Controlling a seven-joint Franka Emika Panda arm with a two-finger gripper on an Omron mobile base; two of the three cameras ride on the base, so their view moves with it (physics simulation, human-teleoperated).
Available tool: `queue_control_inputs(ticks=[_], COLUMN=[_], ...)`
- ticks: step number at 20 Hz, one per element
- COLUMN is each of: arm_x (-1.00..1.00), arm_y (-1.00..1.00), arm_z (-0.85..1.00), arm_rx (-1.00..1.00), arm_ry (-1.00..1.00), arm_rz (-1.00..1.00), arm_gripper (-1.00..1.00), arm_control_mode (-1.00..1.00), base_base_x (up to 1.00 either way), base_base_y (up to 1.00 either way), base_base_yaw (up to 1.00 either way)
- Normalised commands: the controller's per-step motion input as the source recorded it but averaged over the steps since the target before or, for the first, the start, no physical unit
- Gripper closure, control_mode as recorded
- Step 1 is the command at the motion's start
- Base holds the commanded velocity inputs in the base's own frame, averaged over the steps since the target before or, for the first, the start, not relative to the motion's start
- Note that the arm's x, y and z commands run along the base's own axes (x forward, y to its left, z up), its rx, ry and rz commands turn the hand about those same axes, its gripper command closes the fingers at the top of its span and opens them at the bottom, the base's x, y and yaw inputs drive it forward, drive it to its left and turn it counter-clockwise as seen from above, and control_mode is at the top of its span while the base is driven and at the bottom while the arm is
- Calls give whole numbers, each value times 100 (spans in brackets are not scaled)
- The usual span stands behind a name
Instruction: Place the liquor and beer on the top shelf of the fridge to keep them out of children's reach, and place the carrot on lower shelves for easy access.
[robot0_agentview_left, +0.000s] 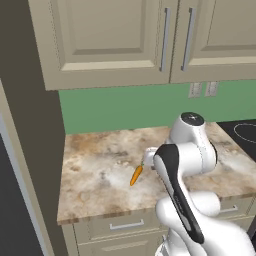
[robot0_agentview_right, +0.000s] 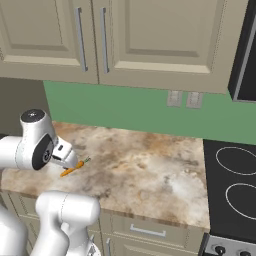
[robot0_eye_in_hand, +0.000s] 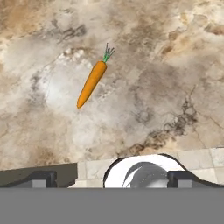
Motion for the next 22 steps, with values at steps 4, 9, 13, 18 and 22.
queue_control_inputs(ticks=[4,9,13,18,22], arm_x=[31,45,50,44,35], arm_y=[37,18,0,0,2], arm_z=[-11,-12,-18,-40,-58], arm_rx=[0,0,0,0,0], arm_ry=[11,16,16,5,0], arm_rz=[-13,-7,-3,-1,0], arm_gripper=[-100,-100,-100,-100,-100], arm_control_mode=[-100,-100,-100,-100,-100], base_base_x=[0,0,0,0,0], base_base_y=[0,0,0,0,0], base_base_yaw=[0,0,0,0,0])
